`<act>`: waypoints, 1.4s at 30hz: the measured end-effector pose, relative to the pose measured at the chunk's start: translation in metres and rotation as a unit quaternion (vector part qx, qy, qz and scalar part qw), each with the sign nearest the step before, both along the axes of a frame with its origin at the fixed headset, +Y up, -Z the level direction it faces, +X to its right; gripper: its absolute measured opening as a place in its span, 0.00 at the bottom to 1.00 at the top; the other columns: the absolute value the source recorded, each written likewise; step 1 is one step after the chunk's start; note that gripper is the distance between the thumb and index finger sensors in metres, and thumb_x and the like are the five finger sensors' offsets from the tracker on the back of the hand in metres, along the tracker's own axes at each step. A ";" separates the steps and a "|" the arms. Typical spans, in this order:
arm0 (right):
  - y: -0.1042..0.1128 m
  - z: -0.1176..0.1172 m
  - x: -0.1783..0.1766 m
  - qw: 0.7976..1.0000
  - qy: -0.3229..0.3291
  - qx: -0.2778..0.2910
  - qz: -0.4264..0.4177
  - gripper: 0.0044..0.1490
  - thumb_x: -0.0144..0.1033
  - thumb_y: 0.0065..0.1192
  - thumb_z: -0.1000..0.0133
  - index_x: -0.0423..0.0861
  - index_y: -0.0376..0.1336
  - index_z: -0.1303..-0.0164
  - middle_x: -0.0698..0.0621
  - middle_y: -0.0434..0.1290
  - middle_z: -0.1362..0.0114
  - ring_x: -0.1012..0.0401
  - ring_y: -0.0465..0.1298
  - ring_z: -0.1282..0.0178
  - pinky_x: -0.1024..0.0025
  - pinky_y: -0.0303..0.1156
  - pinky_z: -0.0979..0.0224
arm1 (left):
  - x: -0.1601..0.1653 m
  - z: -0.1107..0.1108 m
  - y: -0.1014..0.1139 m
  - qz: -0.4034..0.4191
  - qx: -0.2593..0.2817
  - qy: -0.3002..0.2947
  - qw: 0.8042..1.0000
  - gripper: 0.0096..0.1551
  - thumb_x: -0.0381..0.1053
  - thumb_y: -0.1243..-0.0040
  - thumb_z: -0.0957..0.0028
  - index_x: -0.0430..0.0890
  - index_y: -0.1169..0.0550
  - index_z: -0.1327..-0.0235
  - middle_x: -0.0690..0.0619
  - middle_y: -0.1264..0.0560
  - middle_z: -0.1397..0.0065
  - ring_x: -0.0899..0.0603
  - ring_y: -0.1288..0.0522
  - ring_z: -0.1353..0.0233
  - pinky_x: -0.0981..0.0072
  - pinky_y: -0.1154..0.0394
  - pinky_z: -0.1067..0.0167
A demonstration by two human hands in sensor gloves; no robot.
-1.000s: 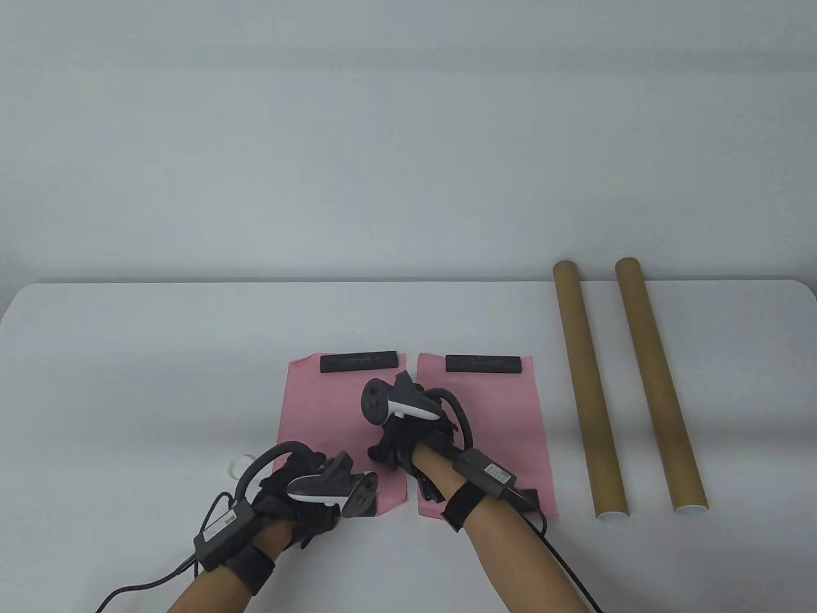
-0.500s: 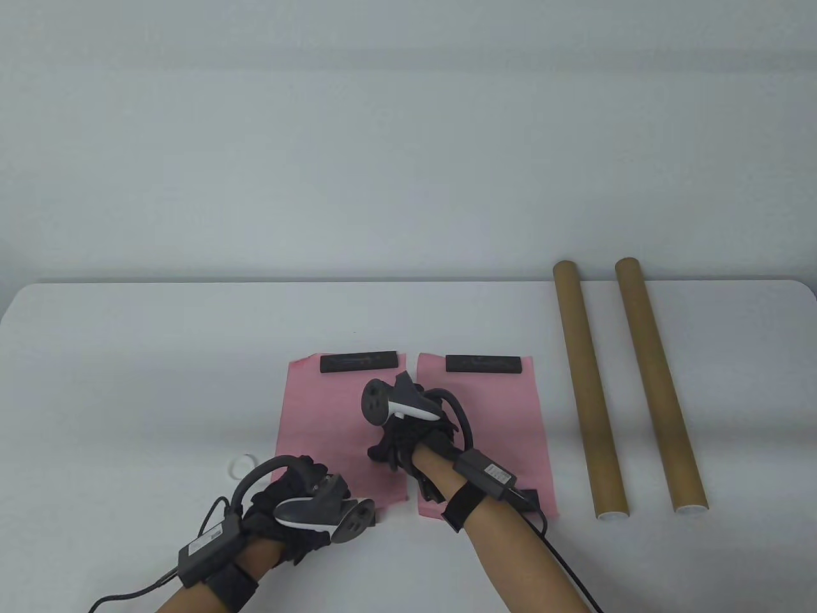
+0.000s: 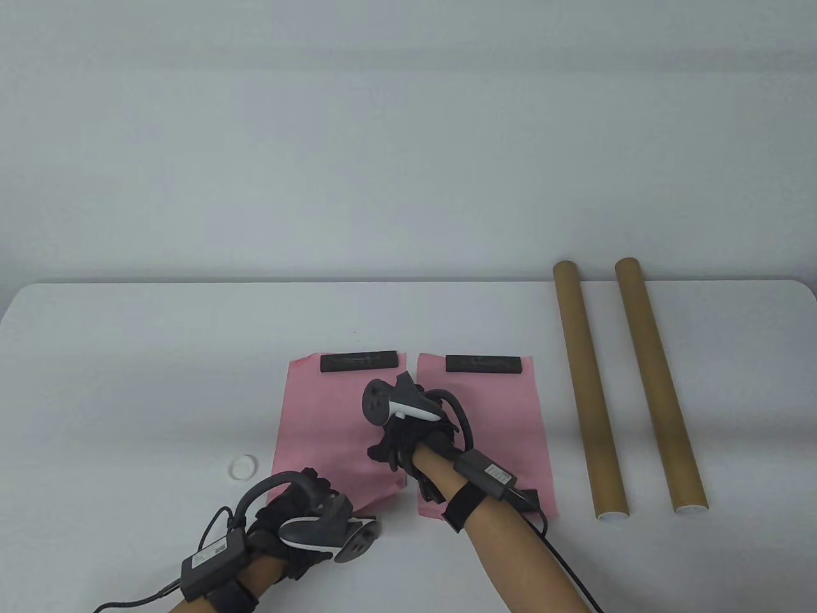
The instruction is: Roll up papers and store in mailing tubes
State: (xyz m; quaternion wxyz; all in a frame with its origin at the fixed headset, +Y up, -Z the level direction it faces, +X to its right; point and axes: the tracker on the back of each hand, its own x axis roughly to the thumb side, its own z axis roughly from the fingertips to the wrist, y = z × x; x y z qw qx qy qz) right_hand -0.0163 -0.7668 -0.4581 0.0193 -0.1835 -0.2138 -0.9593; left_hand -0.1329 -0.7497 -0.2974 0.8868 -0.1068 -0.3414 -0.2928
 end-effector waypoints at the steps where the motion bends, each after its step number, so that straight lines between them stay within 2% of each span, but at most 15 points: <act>1: 0.000 0.000 0.000 1.000 0.000 0.000 0.000 0.57 0.63 0.64 0.46 0.46 0.47 0.14 0.41 0.45 0.10 0.31 0.45 0.12 0.27 0.51 0.21 | 0.000 0.001 0.000 -0.001 0.004 -0.002 1.000 0.42 0.70 0.31 0.66 0.52 0.22 0.38 0.54 0.15 0.41 0.48 0.14 0.40 0.49 0.27 0.30; 7: 0.000 0.000 0.000 1.000 -0.001 0.002 0.001 0.57 0.63 0.64 0.46 0.47 0.47 0.14 0.41 0.45 0.10 0.32 0.45 0.12 0.27 0.51 0.21 | 0.000 0.000 0.003 -0.009 -0.002 0.003 1.000 0.43 0.72 0.35 0.66 0.53 0.23 0.37 0.55 0.16 0.39 0.48 0.15 0.38 0.49 0.28 0.29; 11: 0.000 0.000 0.001 1.000 -0.001 0.002 0.000 0.57 0.63 0.64 0.46 0.47 0.47 0.14 0.42 0.45 0.10 0.31 0.45 0.12 0.27 0.51 0.21 | -0.010 -0.018 0.030 0.054 0.005 0.039 0.998 0.46 0.75 0.38 0.68 0.55 0.25 0.35 0.56 0.17 0.38 0.49 0.16 0.36 0.49 0.29 0.28; 15: -0.001 0.000 0.001 1.000 0.000 0.003 -0.004 0.57 0.63 0.64 0.46 0.47 0.47 0.14 0.42 0.45 0.10 0.32 0.46 0.12 0.28 0.51 0.21 | -0.026 -0.059 0.073 0.095 0.058 0.083 0.990 0.45 0.74 0.38 0.66 0.56 0.26 0.34 0.55 0.19 0.35 0.47 0.18 0.34 0.48 0.31 0.27; 17: -0.001 0.000 0.001 1.000 0.000 0.004 -0.002 0.57 0.64 0.64 0.46 0.47 0.47 0.14 0.42 0.45 0.10 0.32 0.46 0.12 0.28 0.51 0.21 | -0.031 -0.086 0.087 0.102 0.072 0.121 0.985 0.45 0.72 0.36 0.65 0.56 0.27 0.32 0.55 0.21 0.33 0.46 0.19 0.32 0.47 0.32 0.26; 20: -0.001 0.000 0.002 1.000 0.000 0.004 -0.002 0.57 0.64 0.64 0.46 0.47 0.47 0.14 0.42 0.45 0.10 0.33 0.46 0.12 0.29 0.50 0.20 | -0.031 -0.126 0.095 0.102 0.086 0.169 0.977 0.44 0.69 0.33 0.63 0.57 0.28 0.31 0.55 0.22 0.32 0.46 0.20 0.30 0.46 0.33 0.25; 22: -0.002 0.000 0.003 1.000 -0.002 0.004 -0.006 0.57 0.64 0.63 0.46 0.47 0.47 0.14 0.42 0.44 0.10 0.33 0.47 0.12 0.30 0.50 0.20 | -0.029 -0.150 0.093 0.101 0.076 0.196 0.972 0.43 0.69 0.33 0.64 0.58 0.28 0.32 0.55 0.22 0.31 0.46 0.21 0.30 0.46 0.33 0.25; 26: -0.003 0.001 0.004 1.000 -0.004 0.005 -0.008 0.57 0.64 0.63 0.46 0.48 0.46 0.14 0.43 0.44 0.10 0.34 0.46 0.11 0.30 0.50 0.20 | -0.014 -0.204 0.070 0.055 0.066 0.242 0.967 0.42 0.67 0.32 0.63 0.59 0.28 0.32 0.57 0.22 0.30 0.46 0.21 0.28 0.46 0.33 0.25; 31: -0.003 0.001 0.005 1.000 -0.002 0.007 -0.008 0.57 0.64 0.62 0.46 0.48 0.47 0.14 0.43 0.44 0.10 0.34 0.46 0.11 0.30 0.51 0.20 | 0.013 -0.250 0.034 -0.002 0.065 0.244 0.968 0.42 0.68 0.32 0.64 0.60 0.29 0.32 0.58 0.24 0.29 0.47 0.23 0.27 0.47 0.33 0.25; 34: -0.003 0.001 0.005 1.000 0.001 0.008 -0.007 0.57 0.64 0.62 0.46 0.47 0.47 0.14 0.43 0.44 0.10 0.34 0.47 0.12 0.30 0.51 0.20 | 0.021 -0.272 0.015 -0.019 0.044 0.265 0.963 0.43 0.68 0.32 0.64 0.61 0.30 0.31 0.59 0.25 0.27 0.47 0.24 0.26 0.47 0.33 0.24; 38: -0.004 0.002 0.005 1.000 0.004 0.010 -0.009 0.57 0.64 0.62 0.46 0.47 0.47 0.14 0.43 0.44 0.11 0.34 0.47 0.12 0.30 0.51 0.20 | 0.025 -0.291 0.004 -0.021 0.018 0.305 0.952 0.45 0.67 0.32 0.63 0.62 0.32 0.29 0.60 0.28 0.24 0.46 0.25 0.24 0.43 0.34 0.24; 40: -0.004 0.002 0.005 1.000 0.005 0.010 -0.010 0.57 0.65 0.62 0.46 0.47 0.46 0.14 0.42 0.44 0.11 0.33 0.46 0.12 0.30 0.51 0.20 | 0.027 -0.298 -0.001 -0.030 -0.014 0.314 0.949 0.43 0.66 0.32 0.62 0.63 0.32 0.30 0.61 0.28 0.24 0.45 0.26 0.23 0.41 0.35 0.24; 42: -0.005 0.002 0.005 1.000 0.005 0.010 -0.012 0.57 0.65 0.61 0.46 0.47 0.46 0.14 0.42 0.44 0.11 0.33 0.46 0.12 0.30 0.51 0.20 | 0.029 -0.300 -0.001 -0.012 -0.001 0.310 0.951 0.40 0.64 0.30 0.62 0.63 0.29 0.33 0.60 0.26 0.27 0.46 0.24 0.25 0.42 0.32 0.25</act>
